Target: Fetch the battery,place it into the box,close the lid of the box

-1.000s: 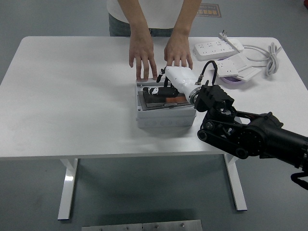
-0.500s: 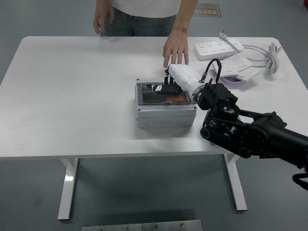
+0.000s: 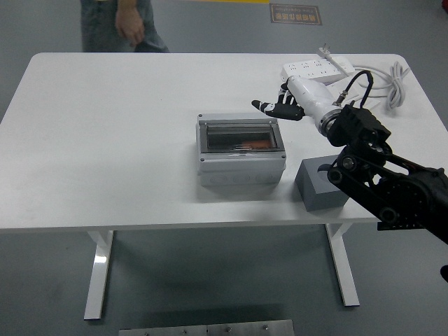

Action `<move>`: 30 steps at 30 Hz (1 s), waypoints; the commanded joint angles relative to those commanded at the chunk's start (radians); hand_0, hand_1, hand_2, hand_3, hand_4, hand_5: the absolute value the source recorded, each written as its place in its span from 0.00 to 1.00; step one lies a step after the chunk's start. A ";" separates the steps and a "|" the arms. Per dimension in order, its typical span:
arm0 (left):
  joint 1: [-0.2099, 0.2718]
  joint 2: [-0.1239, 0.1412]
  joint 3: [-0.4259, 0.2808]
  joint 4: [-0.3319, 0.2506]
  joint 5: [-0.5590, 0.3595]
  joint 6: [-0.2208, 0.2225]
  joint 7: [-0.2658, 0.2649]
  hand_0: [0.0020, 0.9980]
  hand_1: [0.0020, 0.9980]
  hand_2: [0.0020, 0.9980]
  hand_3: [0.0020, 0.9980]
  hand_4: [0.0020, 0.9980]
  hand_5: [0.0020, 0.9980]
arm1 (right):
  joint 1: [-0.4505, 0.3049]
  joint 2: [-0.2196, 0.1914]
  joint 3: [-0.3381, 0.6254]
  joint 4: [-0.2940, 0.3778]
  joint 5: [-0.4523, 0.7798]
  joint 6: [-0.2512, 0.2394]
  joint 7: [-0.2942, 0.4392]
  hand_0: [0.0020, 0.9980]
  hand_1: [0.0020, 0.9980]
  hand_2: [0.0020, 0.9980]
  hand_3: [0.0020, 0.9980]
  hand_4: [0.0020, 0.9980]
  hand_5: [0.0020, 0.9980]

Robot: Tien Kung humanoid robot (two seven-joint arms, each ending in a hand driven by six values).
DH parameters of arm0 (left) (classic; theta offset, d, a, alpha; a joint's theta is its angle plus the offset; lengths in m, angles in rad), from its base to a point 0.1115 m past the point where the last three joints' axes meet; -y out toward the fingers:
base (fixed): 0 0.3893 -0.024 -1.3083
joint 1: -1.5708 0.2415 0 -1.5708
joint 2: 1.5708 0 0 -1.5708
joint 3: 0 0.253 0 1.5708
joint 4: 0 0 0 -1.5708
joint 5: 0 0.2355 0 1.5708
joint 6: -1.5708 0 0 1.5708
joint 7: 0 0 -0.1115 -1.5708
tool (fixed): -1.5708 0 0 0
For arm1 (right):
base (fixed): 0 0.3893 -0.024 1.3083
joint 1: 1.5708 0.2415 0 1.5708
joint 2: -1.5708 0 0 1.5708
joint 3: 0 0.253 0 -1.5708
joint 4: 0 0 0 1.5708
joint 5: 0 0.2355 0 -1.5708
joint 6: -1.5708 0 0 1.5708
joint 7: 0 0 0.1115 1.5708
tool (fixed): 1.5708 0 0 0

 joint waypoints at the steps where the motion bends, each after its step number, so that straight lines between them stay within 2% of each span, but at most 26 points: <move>1: 0.000 -0.001 0.000 0.000 0.000 0.000 0.000 0.45 0.64 0.64 0.67 0.79 0.70 | -0.018 0.002 0.028 -0.007 0.023 -0.011 0.025 0.25 0.29 0.30 0.30 0.89 0.86; 6: 0.000 -0.007 -0.002 0.001 0.001 -0.003 -0.002 0.45 0.64 0.64 0.67 0.79 0.70 | -0.115 0.020 0.186 -0.049 0.178 -0.067 0.199 0.25 0.29 0.30 0.30 0.89 0.86; 7: 0.000 -0.008 -0.002 0.001 0.001 -0.003 -0.002 0.45 0.64 0.64 0.67 0.79 0.70 | -0.130 0.023 0.211 -0.058 0.214 -0.078 0.235 0.25 0.29 0.32 0.32 0.95 0.89; 10: 0.001 -0.011 -0.002 0.001 0.000 -0.004 -0.002 0.45 0.64 0.64 0.67 0.79 0.70 | -0.178 0.040 0.292 -0.094 0.338 -0.115 0.358 0.25 0.29 0.32 0.32 0.95 0.89; 12: 0.001 -0.013 -0.001 0.002 -0.004 -0.004 -0.003 0.45 0.64 0.64 0.67 0.79 0.70 | -0.201 0.049 0.327 -0.106 0.401 -0.121 0.421 0.25 0.29 0.32 0.32 0.95 0.89; 13: 0.002 -0.014 0.000 0.002 -0.006 -0.004 -0.004 0.45 0.64 0.64 0.67 0.79 0.70 | -0.214 0.053 0.348 -0.110 0.443 -0.121 0.463 0.32 0.31 0.34 0.33 0.90 0.83; 18: 0.003 -0.016 0.005 0.004 -0.022 -0.001 -0.008 0.45 0.64 0.64 0.67 0.79 0.70 | -0.277 0.058 0.435 -0.104 0.635 -0.106 0.641 0.32 0.31 0.34 0.33 0.90 0.83; 19: 0.003 -0.016 0.006 0.005 -0.025 0.000 -0.009 0.45 0.64 0.64 0.67 0.79 0.70 | -0.288 0.057 0.448 -0.101 0.671 -0.099 0.668 0.35 0.32 0.35 0.37 0.87 0.57; 22: 0.004 -0.018 0.009 0.006 -0.039 0.003 -0.011 0.45 0.64 0.64 0.67 0.79 0.70 | -0.320 0.050 0.489 -0.092 0.800 -0.071 0.747 0.35 0.32 0.35 0.37 0.87 0.57; 24: 0.004 -0.018 0.013 0.006 -0.050 0.002 -0.013 0.45 0.64 0.64 0.67 0.79 0.70 | -0.330 0.044 0.500 -0.090 0.867 -0.059 0.769 0.35 0.32 0.35 0.37 0.87 0.57; 25: 0.004 -0.018 0.013 0.007 -0.054 0.002 -0.014 0.45 0.64 0.64 0.67 0.79 0.70 | -0.333 0.042 0.503 -0.090 0.895 -0.054 0.773 0.40 0.38 0.41 0.47 0.76 0.31; 30: 0.004 -0.015 0.017 0.008 -0.071 0.005 -0.018 0.45 0.64 0.64 0.67 0.79 0.70 | -0.340 0.027 0.506 -0.082 1.000 -0.049 0.771 0.40 0.38 0.41 0.47 0.76 0.31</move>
